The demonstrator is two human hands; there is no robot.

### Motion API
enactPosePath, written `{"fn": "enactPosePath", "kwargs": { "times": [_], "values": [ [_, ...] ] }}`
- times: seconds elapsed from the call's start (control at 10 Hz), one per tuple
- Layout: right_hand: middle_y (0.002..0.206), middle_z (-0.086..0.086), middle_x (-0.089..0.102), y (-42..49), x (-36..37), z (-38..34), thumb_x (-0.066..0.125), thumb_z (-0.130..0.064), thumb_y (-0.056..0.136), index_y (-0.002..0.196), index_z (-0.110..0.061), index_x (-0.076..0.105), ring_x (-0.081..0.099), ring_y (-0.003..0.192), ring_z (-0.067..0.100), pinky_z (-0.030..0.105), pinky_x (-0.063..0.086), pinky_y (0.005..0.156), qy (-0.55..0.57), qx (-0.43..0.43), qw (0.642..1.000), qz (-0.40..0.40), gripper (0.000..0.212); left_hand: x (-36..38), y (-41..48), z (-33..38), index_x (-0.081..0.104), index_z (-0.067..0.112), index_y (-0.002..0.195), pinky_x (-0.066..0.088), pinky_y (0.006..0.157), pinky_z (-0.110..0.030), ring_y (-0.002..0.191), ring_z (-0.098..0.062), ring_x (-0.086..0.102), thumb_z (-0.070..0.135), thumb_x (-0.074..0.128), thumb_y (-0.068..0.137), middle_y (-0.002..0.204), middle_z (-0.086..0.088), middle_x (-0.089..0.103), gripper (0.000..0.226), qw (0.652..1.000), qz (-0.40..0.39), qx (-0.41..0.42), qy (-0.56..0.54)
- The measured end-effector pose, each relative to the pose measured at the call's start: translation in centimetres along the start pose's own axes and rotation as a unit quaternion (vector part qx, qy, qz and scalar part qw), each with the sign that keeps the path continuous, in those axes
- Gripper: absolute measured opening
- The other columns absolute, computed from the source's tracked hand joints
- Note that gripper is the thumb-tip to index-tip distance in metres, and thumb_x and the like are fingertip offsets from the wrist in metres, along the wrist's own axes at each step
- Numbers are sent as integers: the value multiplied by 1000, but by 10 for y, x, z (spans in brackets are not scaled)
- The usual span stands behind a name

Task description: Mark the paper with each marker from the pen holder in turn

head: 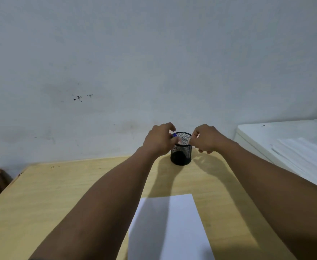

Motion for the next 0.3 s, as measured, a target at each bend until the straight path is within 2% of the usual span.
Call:
{"fn": "enactPosePath", "kwargs": {
  "times": [0.1, 0.2, 0.3],
  "values": [
    [89, 15, 77, 7, -3, 0, 62, -23, 83, 93, -8, 71, 79, 87, 37, 42, 64, 70, 3, -11, 1000, 8, 20, 3, 5, 0, 60, 26, 130, 54, 90, -42, 112, -23, 64, 46, 66, 89, 81, 11, 65, 46, 999, 5, 14, 38],
    [94, 13, 74, 7, -7, -4, 60, -20, 85, 93, -10, 72, 75, 88, 35, 39, 62, 69, -20, -28, 999, 29, 17, -12, 0, 3, 61, 28, 127, 55, 87, -43, 110, -26, 64, 44, 61, 90, 92, 4, 74, 40, 997, 11, 14, 75],
    [117, 9, 69, 1, -9, -20, 61, -19, 87, 106, -13, 72, 67, 101, 28, 36, 56, 82, -46, -50, 997, 32, 23, -33, -5, 2, 61, 28, 128, 55, 90, -45, 111, -25, 64, 44, 63, 91, 104, 0, 75, 41, 995, -8, 5, 97]
  ]
}}
Point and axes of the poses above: each hand's wrist, its own y-axis towards the middle knuckle, its own x-axis out of the palm, z = x × y, the point moved 5 cm from there along y, towards the middle knuckle
